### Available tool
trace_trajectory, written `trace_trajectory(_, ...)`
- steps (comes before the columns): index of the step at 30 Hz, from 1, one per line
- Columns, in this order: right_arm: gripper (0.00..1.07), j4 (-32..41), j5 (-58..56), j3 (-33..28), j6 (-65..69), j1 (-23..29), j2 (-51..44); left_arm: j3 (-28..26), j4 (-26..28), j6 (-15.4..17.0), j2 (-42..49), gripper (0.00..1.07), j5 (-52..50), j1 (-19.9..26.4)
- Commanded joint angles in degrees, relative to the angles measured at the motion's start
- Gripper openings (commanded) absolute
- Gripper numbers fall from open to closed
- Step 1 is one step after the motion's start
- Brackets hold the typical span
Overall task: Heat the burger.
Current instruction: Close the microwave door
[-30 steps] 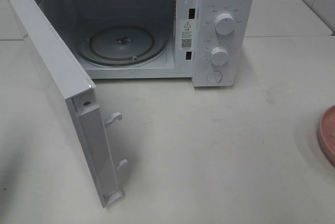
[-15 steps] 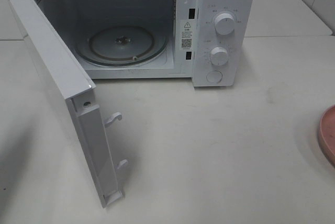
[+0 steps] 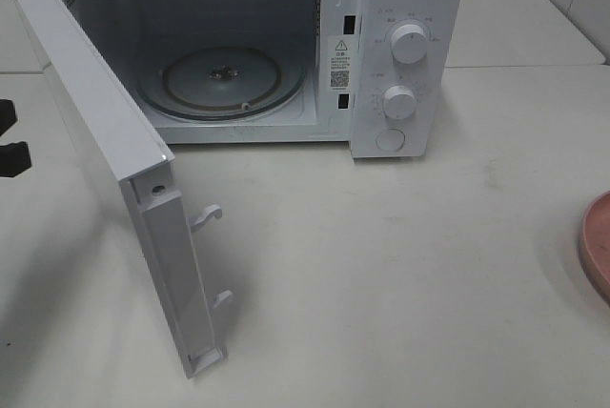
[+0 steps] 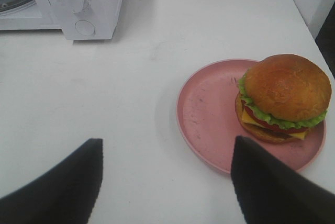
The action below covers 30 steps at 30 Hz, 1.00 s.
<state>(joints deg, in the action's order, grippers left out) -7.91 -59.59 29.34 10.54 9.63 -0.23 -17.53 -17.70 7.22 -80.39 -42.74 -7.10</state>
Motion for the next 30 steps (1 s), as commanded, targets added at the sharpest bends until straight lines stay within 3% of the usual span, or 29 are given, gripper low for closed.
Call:
trace_trajectory(1,0.68,-0.5,-0.2,-0.1,-0.3,-0.2,-1.5,-2.6,-0.6,0.7,-2.7,0.0,-1.8,-4.4)
trace_trajectory(5,0.68,-0.5,-0.2,-0.1,-0.3,-0.2,-1.5,-3.8,1.3,0.7,-4.1,0.0,-2.2,-7.4)
trace_trajectory(10,0.68,-0.5,-0.2,-0.1,-0.3,-0.2,-1.5,-5.5,8.8,-1.5,-6.4,0.0,-2.3,-12.1)
trace_trajectory(12,0.68,-0.5,-0.2,-0.1,-0.3,-0.2,-1.5,-6.8,14.4,-4.6,-8.1,0.0,-2.5,-15.5)
trace_trajectory(13,0.68,-0.5,-0.2,-0.1,-0.3,-0.2,-1.5,-6.8,14.4,-4.6,-8.1,0.0,-2.5,-15.5)
trace_trajectory(14,0.68,-0.5,-0.2,-0.1,-0.3,-0.2,-1.5,-8.1,19.3,-7.6,-9.3,0.0,-2.4,-18.3)
trace_trajectory(16,0.68,-0.5,-0.2,-0.1,-0.3,-0.2,-1.5,-8.8,21.3,-9.1,-9.8,0.0,-2.4,-19.5)
trace_trajectory(17,0.68,-0.5,-0.2,-0.1,-0.3,-0.2,-1.5,-10.5,25.9,-11.9,-11.2,0.0,-2.4,-22.2)
trace_trajectory(18,0.68,-0.5,-0.2,-0.1,-0.3,-0.2,-1.5,-10.5,25.9,-11.9,-11.2,0.0,-2.4,-22.2)
trace_trajectory(20,0.68,-0.5,-0.2,-0.1,-0.3,-0.2,-1.5,-13.1,33.1,-16.2,-13.3,0.0,-2.4,-25.8)
trace_trajectory(21,0.68,-0.5,-0.2,-0.1,-0.3,-0.2,-1.5,-13.1,33.1,-16.2,-13.3,0.0,-2.4,-25.8)
trace_trajectory(23,0.68,-0.5,-0.2,-0.1,-0.3,-0.2,-1.5,-15.9,39.8,-19.6,-15.5,0.0,-2.4,-28.9)
trace_trajectory(30,0.68,-0.5,-0.2,-0.1,-0.3,-0.2,-1.5,-22.5,47.8,-24.9,-20.3,0.0,-2.4,-33.5)
